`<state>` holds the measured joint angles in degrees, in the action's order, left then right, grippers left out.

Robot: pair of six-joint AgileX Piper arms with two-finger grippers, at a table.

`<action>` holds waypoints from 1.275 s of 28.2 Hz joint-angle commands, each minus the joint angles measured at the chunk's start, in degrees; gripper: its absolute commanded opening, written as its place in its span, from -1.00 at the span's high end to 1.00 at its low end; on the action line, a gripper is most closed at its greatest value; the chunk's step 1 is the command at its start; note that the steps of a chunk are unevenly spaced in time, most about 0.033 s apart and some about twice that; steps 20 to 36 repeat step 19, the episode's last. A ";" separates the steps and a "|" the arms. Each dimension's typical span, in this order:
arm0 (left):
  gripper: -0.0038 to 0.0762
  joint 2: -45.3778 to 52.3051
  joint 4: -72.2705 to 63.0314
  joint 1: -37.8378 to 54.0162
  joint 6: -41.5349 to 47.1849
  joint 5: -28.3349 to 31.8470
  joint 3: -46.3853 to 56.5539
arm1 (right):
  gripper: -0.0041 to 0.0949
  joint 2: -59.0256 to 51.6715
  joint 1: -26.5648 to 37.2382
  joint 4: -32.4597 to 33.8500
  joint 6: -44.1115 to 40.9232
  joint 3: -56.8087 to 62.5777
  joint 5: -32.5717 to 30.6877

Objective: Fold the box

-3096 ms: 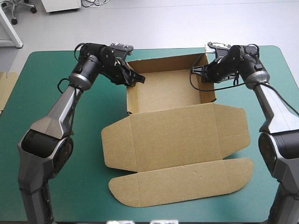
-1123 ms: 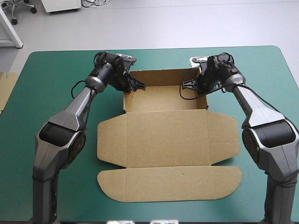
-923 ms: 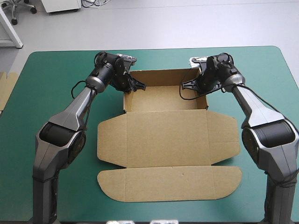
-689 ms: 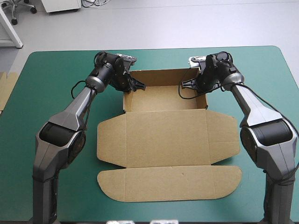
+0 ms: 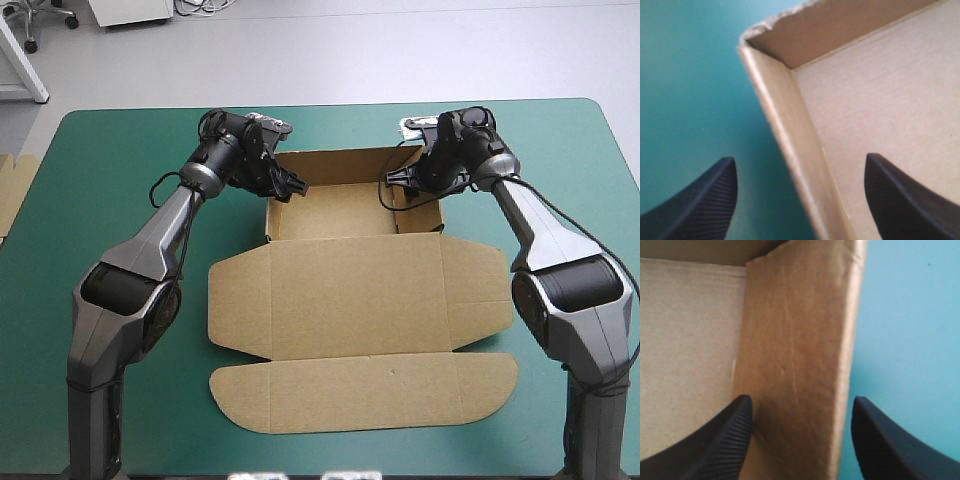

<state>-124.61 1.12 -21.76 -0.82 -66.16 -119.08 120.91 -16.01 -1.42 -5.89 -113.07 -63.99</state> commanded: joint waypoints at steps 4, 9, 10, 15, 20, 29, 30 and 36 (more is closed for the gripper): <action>-0.38 6.63 -1.93 -0.07 0.16 1.23 -1.54 | -0.34 -7.82 1.56 -0.24 0.72 -1.81 0.85; -0.33 10.10 -1.82 -0.07 -0.11 1.32 -1.54 | -0.34 -10.88 1.56 -1.10 1.90 -1.81 0.30; -0.29 10.90 -1.82 -0.07 -0.11 1.32 -1.54 | -0.34 -11.26 1.56 -1.23 2.05 -1.81 0.00; -0.16 15.63 -1.82 -0.07 -0.38 0.85 -0.14 | -0.20 -15.15 1.56 -1.25 3.53 -1.29 -0.97; -0.16 21.60 -1.71 -0.07 -0.49 2.40 5.23 | -0.08 -21.69 1.56 -1.25 3.75 3.03 2.62; -0.16 21.60 -1.71 -0.07 -0.49 2.40 5.23 | -0.08 -21.69 1.56 -1.25 3.75 3.03 2.62; -0.16 21.60 -1.71 -0.07 -0.49 2.40 5.23 | -0.08 -21.69 1.56 -1.25 3.75 3.03 2.62; -0.16 21.60 -1.71 -0.07 -0.49 2.40 5.23 | -0.08 -21.69 1.56 -1.25 3.75 3.03 2.62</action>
